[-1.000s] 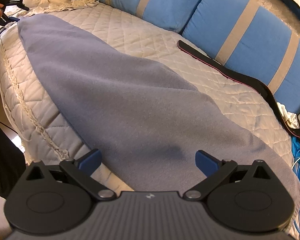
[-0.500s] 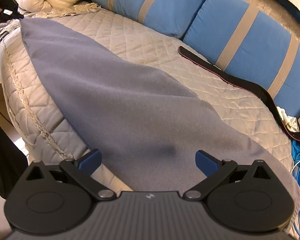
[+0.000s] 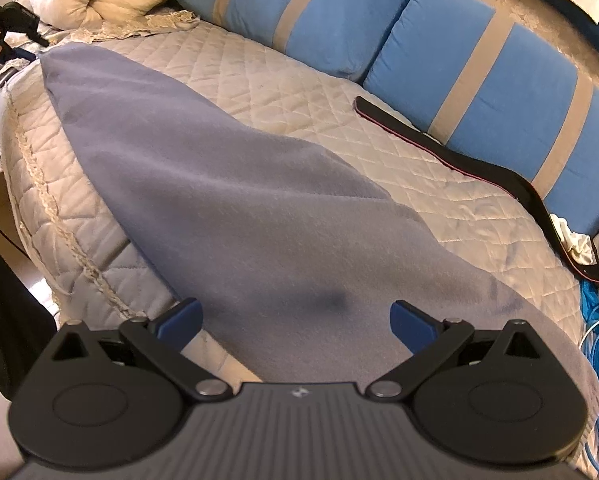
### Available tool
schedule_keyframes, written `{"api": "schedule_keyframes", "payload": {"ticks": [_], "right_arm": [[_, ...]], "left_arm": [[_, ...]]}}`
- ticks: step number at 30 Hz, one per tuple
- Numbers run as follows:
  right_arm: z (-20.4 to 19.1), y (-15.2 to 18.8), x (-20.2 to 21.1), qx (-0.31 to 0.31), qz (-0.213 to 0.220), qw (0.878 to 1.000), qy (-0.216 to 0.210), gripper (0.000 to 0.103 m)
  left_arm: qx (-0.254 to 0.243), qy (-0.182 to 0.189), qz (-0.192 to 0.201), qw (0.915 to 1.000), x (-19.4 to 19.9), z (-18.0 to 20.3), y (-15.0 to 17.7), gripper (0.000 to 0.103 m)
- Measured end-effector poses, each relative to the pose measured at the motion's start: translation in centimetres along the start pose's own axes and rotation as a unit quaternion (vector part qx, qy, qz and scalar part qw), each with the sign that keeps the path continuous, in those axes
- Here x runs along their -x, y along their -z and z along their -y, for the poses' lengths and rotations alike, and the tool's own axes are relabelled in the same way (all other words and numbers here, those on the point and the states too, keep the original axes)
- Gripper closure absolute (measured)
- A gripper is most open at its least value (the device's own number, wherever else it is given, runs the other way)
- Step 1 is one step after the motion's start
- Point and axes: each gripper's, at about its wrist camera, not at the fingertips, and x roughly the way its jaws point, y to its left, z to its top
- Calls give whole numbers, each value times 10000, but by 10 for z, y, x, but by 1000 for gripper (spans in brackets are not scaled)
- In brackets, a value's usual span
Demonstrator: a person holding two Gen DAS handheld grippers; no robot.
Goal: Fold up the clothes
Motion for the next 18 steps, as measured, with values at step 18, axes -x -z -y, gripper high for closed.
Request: {"api": "schedule_keyframes", "payload": {"ticks": [18], "right_arm": [[-2,1,3,23,38,10000,4,0]], "left_arm": [[-2313,623,-1430,9603,-35,88,74,55]]}}
